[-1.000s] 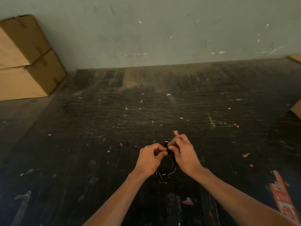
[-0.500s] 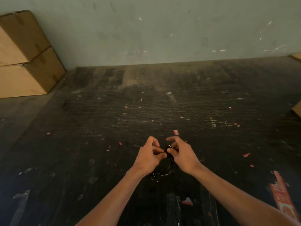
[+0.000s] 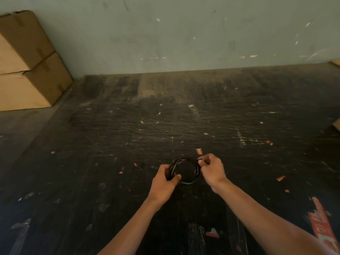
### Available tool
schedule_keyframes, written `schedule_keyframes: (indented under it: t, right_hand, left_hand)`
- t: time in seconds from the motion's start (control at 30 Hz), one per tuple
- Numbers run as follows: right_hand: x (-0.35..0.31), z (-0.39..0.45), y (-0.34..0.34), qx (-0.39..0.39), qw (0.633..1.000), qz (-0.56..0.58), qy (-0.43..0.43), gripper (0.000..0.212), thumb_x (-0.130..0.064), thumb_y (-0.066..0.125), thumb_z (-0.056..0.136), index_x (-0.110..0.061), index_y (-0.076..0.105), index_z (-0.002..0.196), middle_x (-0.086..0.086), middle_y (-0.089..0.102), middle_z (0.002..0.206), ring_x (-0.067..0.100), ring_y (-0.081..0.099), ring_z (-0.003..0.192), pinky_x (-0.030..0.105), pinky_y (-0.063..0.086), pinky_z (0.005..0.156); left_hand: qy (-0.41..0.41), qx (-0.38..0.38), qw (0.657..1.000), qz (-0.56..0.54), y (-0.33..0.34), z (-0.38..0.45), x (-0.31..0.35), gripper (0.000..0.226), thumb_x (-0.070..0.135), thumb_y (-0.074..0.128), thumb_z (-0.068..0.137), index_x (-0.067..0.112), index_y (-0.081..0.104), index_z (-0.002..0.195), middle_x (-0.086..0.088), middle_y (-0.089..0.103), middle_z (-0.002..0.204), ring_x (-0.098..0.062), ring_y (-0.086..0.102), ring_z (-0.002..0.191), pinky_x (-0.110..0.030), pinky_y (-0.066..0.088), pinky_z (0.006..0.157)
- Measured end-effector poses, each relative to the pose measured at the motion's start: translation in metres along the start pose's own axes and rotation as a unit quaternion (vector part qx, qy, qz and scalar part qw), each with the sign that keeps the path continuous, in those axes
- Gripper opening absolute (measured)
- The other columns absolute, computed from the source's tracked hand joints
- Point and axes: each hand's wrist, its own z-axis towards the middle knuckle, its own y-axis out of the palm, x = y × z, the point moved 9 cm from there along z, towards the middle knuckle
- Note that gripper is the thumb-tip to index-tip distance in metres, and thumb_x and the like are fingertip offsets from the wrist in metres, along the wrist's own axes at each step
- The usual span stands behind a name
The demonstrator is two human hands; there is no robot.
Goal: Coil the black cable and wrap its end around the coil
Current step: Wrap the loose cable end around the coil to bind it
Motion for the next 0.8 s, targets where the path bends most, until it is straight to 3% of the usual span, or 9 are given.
schedule_keyframes:
  t: [0.07,0.13,0.23,0.4,0.47,0.57,0.73,0.8]
  right_hand:
    - [0.008,0.007,0.000,-0.003,0.999,0.040,0.018,0.019,-0.005,0.052,0.096,-0.022,0.060,0.097,0.009,0.064,0.106,0.017,0.064,0.082,0.030,0.056,0.066]
    - [0.009,0.008,0.004,-0.024,0.999,0.023,0.006,0.023,-0.003,0.049,0.097,-0.022,0.062,0.103,0.009,0.061,0.108,0.017,0.063,0.076,0.025,0.054,0.059]
    - [0.013,0.009,0.007,-0.029,0.999,-0.032,-0.013,0.026,-0.004,0.049,0.098,-0.018,0.069,0.108,0.007,0.064,0.113,0.017,0.067,0.082,0.027,0.058,0.066]
    - [0.021,0.010,0.010,-0.036,0.992,-0.115,-0.043,0.028,-0.006,0.054,0.096,-0.017,0.068,0.117,0.005,0.060,0.125,0.012,0.068,0.081,0.022,0.057,0.065]
    - [0.019,0.009,0.011,-0.042,0.986,-0.149,-0.059,0.028,-0.007,0.056,0.095,-0.019,0.067,0.118,0.005,0.063,0.122,0.013,0.068,0.088,0.030,0.060,0.074]
    - [0.016,0.008,0.013,-0.046,0.974,-0.209,-0.076,0.029,-0.009,0.058,0.094,-0.019,0.067,0.120,0.006,0.064,0.122,0.016,0.066,0.099,0.034,0.057,0.088]
    - [0.014,0.009,0.017,-0.066,0.959,-0.261,-0.093,0.033,-0.013,0.057,0.095,-0.022,0.064,0.126,0.007,0.058,0.130,0.014,0.061,0.108,0.028,0.052,0.094]
    - [0.016,0.003,0.017,-0.077,0.951,-0.283,-0.096,0.035,-0.016,0.057,0.095,-0.025,0.061,0.129,0.006,0.052,0.132,0.015,0.059,0.111,0.030,0.051,0.096]
  left_hand:
    - [-0.030,0.009,0.998,-0.049,-0.006,0.004,-0.010,0.040,0.016,0.068,0.089,0.027,0.050,0.123,0.000,0.064,0.113,-0.016,0.066,0.100,-0.037,0.058,0.087]
    - [-0.059,0.014,0.993,-0.104,-0.008,0.007,-0.016,0.042,0.009,0.069,0.087,0.024,0.051,0.123,-0.006,0.062,0.115,-0.021,0.068,0.098,-0.032,0.059,0.080]
    - [-0.076,0.039,0.991,-0.104,-0.013,0.019,-0.021,0.033,0.005,0.070,0.085,0.019,0.057,0.112,-0.008,0.062,0.117,-0.020,0.068,0.097,-0.032,0.060,0.081]
    - [-0.018,0.062,0.996,0.067,-0.016,0.033,-0.009,0.035,0.014,0.069,0.088,0.023,0.060,0.120,0.002,0.061,0.123,-0.009,0.063,0.099,-0.028,0.057,0.087]
    - [0.011,0.069,0.989,0.129,-0.015,0.037,-0.001,0.035,0.015,0.067,0.090,0.020,0.059,0.124,0.002,0.059,0.122,-0.003,0.058,0.092,-0.015,0.051,0.073]
    - [0.021,0.069,0.979,0.188,-0.011,0.042,0.000,0.037,0.017,0.066,0.091,0.018,0.058,0.127,-0.002,0.059,0.128,-0.001,0.055,0.091,-0.010,0.042,0.061]
    - [0.016,0.063,0.974,0.215,-0.008,0.047,-0.003,0.038,0.021,0.065,0.091,0.021,0.057,0.129,-0.003,0.058,0.132,-0.006,0.057,0.104,-0.014,0.044,0.075]
    - [0.024,0.059,0.973,0.221,-0.008,0.043,-0.004,0.037,0.021,0.063,0.092,0.022,0.056,0.129,-0.003,0.054,0.134,-0.005,0.055,0.100,-0.014,0.043,0.077]
